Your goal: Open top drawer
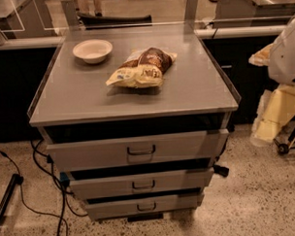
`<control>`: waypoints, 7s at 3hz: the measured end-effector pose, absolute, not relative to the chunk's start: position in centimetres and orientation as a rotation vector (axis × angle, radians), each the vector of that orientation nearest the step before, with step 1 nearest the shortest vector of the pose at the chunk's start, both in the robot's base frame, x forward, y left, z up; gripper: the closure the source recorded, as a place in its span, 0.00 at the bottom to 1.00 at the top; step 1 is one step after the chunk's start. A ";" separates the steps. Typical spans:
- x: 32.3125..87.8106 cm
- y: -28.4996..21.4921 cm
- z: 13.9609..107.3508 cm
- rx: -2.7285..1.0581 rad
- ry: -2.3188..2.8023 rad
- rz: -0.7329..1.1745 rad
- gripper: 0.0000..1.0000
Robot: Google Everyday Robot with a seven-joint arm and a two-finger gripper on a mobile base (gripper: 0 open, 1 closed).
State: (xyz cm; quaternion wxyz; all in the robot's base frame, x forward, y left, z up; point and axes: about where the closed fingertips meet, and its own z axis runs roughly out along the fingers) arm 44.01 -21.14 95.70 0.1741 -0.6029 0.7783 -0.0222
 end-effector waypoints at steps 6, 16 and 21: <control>43.7 -19.1 80.8 -1.829 2.126 0.043 0.00; 50.6 -15.7 69.8 -1.852 1.929 0.036 0.00; 56.3 -13.3 64.7 -1.914 1.964 0.181 0.00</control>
Offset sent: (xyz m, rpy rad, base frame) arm 0.0096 0.0074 -0.0826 0.0836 0.0236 0.0116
